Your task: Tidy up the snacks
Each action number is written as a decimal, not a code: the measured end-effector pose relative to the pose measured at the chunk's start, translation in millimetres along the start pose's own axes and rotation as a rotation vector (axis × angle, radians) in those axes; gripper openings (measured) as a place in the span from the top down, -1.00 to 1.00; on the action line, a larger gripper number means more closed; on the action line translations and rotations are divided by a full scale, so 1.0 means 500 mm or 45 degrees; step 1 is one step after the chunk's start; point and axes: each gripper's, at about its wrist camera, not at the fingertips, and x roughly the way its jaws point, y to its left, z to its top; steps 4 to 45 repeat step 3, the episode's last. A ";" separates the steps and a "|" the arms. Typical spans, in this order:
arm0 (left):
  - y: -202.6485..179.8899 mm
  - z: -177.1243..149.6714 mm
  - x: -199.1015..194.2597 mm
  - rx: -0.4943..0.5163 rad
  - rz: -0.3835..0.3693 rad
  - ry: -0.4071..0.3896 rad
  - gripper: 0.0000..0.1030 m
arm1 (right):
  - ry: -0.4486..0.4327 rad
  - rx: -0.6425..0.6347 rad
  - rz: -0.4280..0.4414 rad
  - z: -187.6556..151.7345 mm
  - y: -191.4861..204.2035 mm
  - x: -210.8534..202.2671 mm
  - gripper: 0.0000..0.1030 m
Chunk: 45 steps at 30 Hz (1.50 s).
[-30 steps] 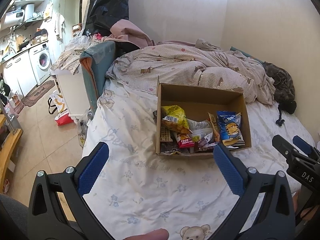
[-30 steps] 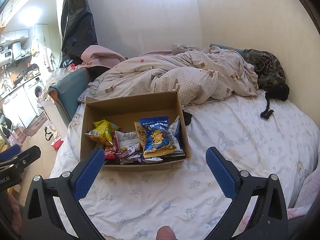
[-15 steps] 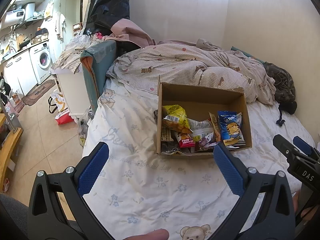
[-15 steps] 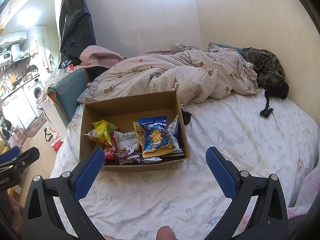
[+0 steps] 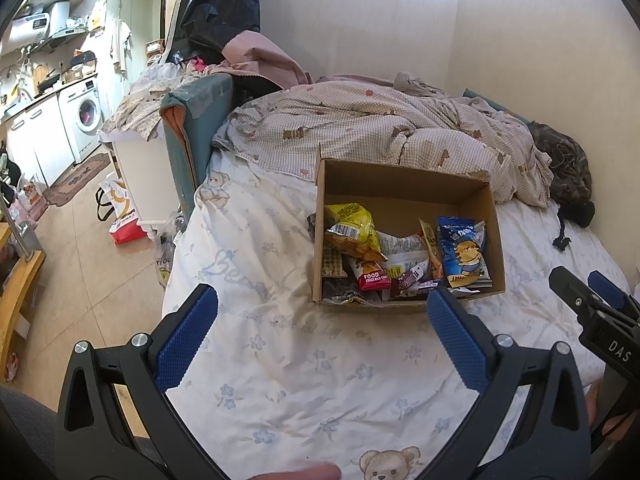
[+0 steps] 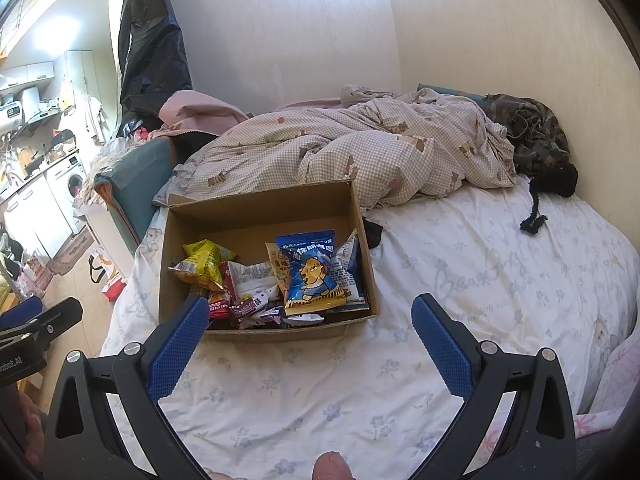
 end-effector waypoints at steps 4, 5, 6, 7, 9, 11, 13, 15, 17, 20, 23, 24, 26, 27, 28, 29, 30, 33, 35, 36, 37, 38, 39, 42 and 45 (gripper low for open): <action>0.000 -0.002 0.002 -0.003 0.008 0.007 -1.00 | -0.001 0.001 0.000 0.000 -0.001 0.000 -1.00; 0.000 -0.002 0.002 -0.003 0.008 0.007 -1.00 | -0.001 0.001 0.000 0.000 -0.001 0.000 -1.00; 0.000 -0.002 0.002 -0.003 0.008 0.007 -1.00 | -0.001 0.001 0.000 0.000 -0.001 0.000 -1.00; 0.000 -0.002 0.002 -0.003 0.008 0.007 -1.00 | -0.001 0.001 0.000 0.000 -0.001 0.000 -1.00; 0.000 -0.002 0.002 -0.003 0.008 0.007 -1.00 | -0.001 0.001 0.000 0.000 -0.001 0.000 -1.00; 0.000 -0.002 0.002 -0.003 0.008 0.007 -1.00 | -0.001 0.001 0.000 0.000 -0.001 0.000 -1.00; 0.000 -0.002 0.002 -0.003 0.008 0.007 -1.00 | -0.001 0.001 0.000 0.000 -0.001 0.000 -1.00; 0.000 -0.002 0.002 -0.003 0.008 0.007 -1.00 | -0.001 0.001 0.000 0.000 -0.001 0.000 -1.00; 0.000 -0.002 0.002 -0.003 0.008 0.007 -1.00 | -0.001 0.001 0.000 0.000 -0.001 0.000 -1.00; 0.000 -0.002 0.002 -0.003 0.008 0.007 -1.00 | -0.001 0.001 0.000 0.000 -0.001 0.000 -1.00; 0.000 -0.002 0.002 -0.003 0.008 0.007 -1.00 | -0.001 0.001 0.000 0.000 -0.001 0.000 -1.00; 0.000 -0.002 0.002 -0.003 0.008 0.007 -1.00 | -0.001 0.001 0.000 0.000 -0.001 0.000 -1.00; 0.000 -0.002 0.002 -0.003 0.008 0.007 -1.00 | -0.001 0.001 0.000 0.000 -0.001 0.000 -1.00; 0.000 -0.002 0.002 -0.003 0.008 0.007 -1.00 | -0.001 0.001 0.000 0.000 -0.001 0.000 -1.00; 0.000 -0.002 0.002 -0.003 0.008 0.007 -1.00 | -0.001 0.001 0.000 0.000 -0.001 0.000 -1.00; 0.000 -0.002 0.002 -0.003 0.008 0.007 -1.00 | -0.001 0.001 0.000 0.000 -0.001 0.000 -1.00; 0.000 -0.002 0.002 -0.003 0.008 0.007 -1.00 | -0.001 0.001 0.000 0.000 -0.001 0.000 -1.00; 0.000 -0.002 0.002 -0.003 0.008 0.007 -1.00 | -0.001 0.001 0.000 0.000 -0.001 0.000 -1.00; 0.000 -0.002 0.002 -0.003 0.008 0.007 -1.00 | -0.001 0.001 0.000 0.000 -0.001 0.000 -1.00; 0.000 -0.002 0.002 -0.003 0.008 0.007 -1.00 | -0.001 0.001 0.000 0.000 -0.001 0.000 -1.00; 0.000 -0.002 0.002 -0.003 0.008 0.007 -1.00 | -0.001 0.001 0.000 0.000 -0.001 0.000 -1.00; 0.000 -0.002 0.002 -0.003 0.008 0.007 -1.00 | -0.001 0.001 0.000 0.000 -0.001 0.000 -1.00; 0.000 -0.002 0.002 -0.003 0.008 0.007 -1.00 | -0.001 0.001 0.000 0.000 -0.001 0.000 -1.00; 0.000 -0.002 0.002 -0.003 0.008 0.007 -1.00 | -0.001 0.001 0.000 0.000 -0.001 0.000 -1.00; 0.000 -0.002 0.002 -0.003 0.008 0.007 -1.00 | -0.001 0.001 0.000 0.000 -0.001 0.000 -1.00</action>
